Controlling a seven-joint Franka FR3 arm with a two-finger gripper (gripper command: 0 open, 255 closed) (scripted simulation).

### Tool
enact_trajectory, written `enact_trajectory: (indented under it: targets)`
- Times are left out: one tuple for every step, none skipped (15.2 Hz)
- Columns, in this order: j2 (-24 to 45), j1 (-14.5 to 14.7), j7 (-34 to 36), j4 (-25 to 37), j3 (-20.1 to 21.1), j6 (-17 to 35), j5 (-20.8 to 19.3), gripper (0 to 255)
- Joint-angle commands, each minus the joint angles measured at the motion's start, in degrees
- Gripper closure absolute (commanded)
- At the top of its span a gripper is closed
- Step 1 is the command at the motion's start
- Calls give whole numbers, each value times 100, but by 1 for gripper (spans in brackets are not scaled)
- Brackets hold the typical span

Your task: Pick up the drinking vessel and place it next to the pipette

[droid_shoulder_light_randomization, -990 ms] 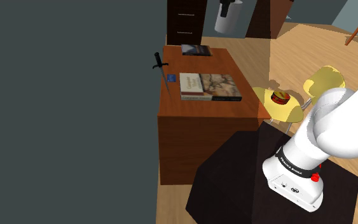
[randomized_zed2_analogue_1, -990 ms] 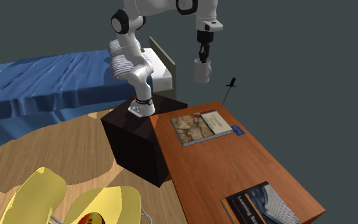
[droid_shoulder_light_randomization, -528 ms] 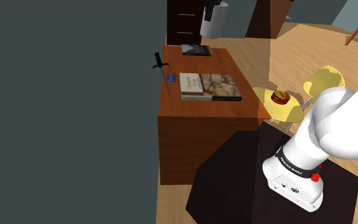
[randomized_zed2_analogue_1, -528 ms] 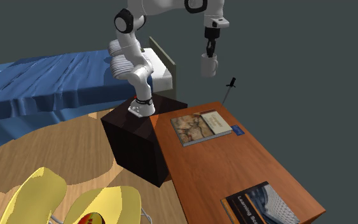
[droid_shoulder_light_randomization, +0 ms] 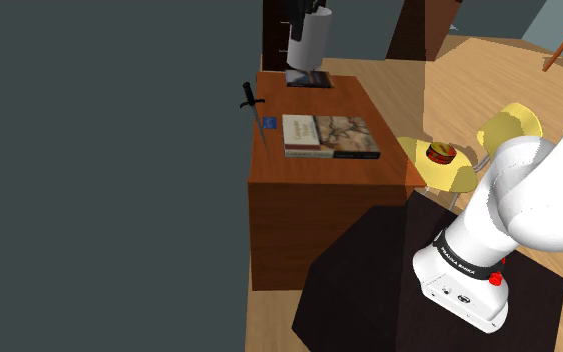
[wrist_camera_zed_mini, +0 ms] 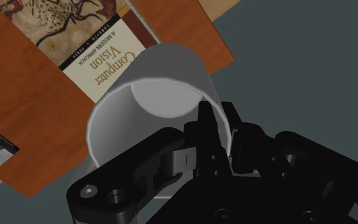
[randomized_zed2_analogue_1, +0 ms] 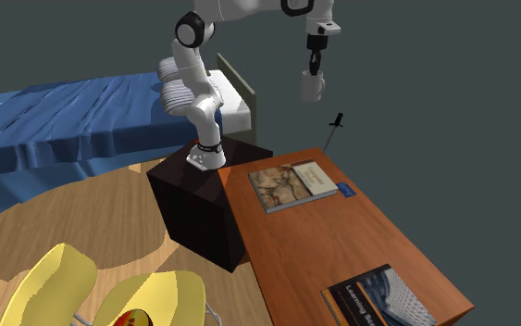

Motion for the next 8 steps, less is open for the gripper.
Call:
enact_trajectory:
  targets:
    - [-16, 19, 59, -131, 31, 115, 5, 255]
    - [-38, 19, 61, -233, 30, 195, 5, 255]
    - [-59, 18, 63, -333, 30, 274, 4, 255]
    - [-79, 18, 65, -432, 30, 354, 4, 255]
    - [-97, 18, 67, -529, 29, 432, 4, 255]
    - [-114, 18, 70, -624, 29, 511, 4, 255]
    - [-129, 18, 72, -718, 28, 589, 4, 255]
    - [-143, 18, 74, -810, 28, 667, 3, 255]
